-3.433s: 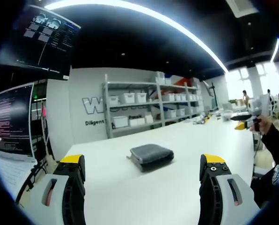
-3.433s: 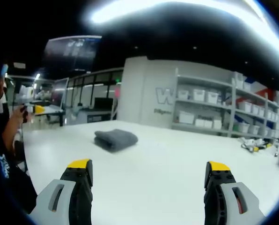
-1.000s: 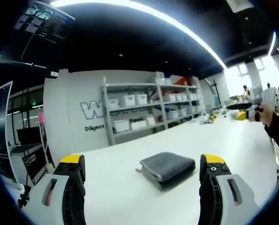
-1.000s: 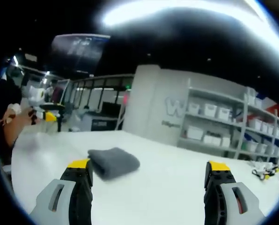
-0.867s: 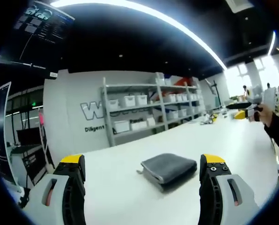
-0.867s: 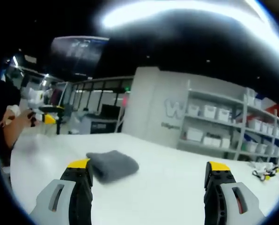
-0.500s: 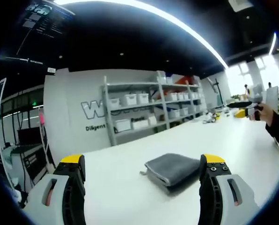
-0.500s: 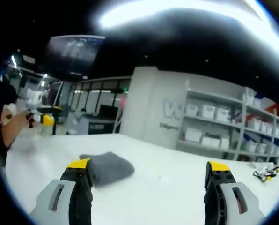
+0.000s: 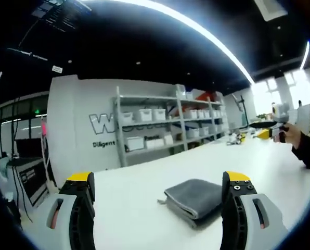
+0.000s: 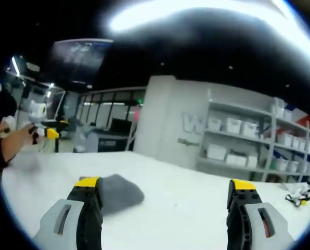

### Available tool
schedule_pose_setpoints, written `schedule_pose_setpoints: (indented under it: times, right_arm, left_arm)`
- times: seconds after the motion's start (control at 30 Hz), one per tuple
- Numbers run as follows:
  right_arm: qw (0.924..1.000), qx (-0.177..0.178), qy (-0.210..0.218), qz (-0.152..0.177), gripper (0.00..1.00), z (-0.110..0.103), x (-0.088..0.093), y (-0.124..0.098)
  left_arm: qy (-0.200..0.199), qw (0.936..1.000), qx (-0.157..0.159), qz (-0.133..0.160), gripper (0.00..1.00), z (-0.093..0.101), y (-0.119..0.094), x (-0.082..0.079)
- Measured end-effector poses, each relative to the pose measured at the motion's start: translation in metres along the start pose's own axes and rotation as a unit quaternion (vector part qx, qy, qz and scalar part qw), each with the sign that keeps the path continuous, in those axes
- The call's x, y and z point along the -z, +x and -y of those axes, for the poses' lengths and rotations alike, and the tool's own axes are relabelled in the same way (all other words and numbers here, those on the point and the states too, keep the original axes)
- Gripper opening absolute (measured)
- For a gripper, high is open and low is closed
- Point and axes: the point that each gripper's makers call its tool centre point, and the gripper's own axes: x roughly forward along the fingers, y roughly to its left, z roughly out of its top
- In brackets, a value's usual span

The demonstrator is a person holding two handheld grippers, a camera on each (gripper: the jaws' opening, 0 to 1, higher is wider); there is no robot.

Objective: Open the folded towel by lifting each exposed corner and separating the folded layers until the towel lies flat within the target outline without major curled edges

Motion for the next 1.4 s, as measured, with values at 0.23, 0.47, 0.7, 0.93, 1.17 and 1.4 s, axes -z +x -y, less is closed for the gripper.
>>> schedule_pose_setpoints:
  times: [0.23, 0.47, 0.7, 0.93, 1.17, 1.4]
  right_arm:
    - [0.9999, 0.007, 0.005, 0.009, 1.00, -0.001, 0.003, 0.010]
    - [1.0000, -0.003, 0.007, -0.004, 1.00, -0.005, 0.026, 0.021]
    - [0.9999, -0.007, 0.011, 0.003, 1.00, -0.010, 0.030, 0.024]
    - [0.9998, -0.018, 0.005, 0.001, 1.00, -0.023, 0.035, 0.029]
    - [0.9995, -0.031, -0.003, -0.008, 1.00, -0.039, 0.049, 0.036]
    - [0.9984, -0.051, -0.001, -0.021, 1.00, -0.057, 0.062, 0.038]
  left_arm:
    - [0.009, 0.9999, 0.003, -0.008, 1.00, -0.002, 0.006, 0.012]
    - [0.011, 0.9999, -0.003, -0.004, 1.00, -0.005, 0.016, 0.028]
    - [0.011, 0.9999, -0.002, -0.009, 1.00, -0.001, 0.021, 0.038]
    - [0.005, 0.9997, 0.013, -0.019, 1.00, 0.014, 0.027, 0.048]
    - [0.012, 0.9995, 0.013, -0.028, 1.00, 0.025, 0.031, 0.062]
    - [0.012, 0.9982, 0.030, -0.052, 0.98, 0.037, 0.031, 0.081]
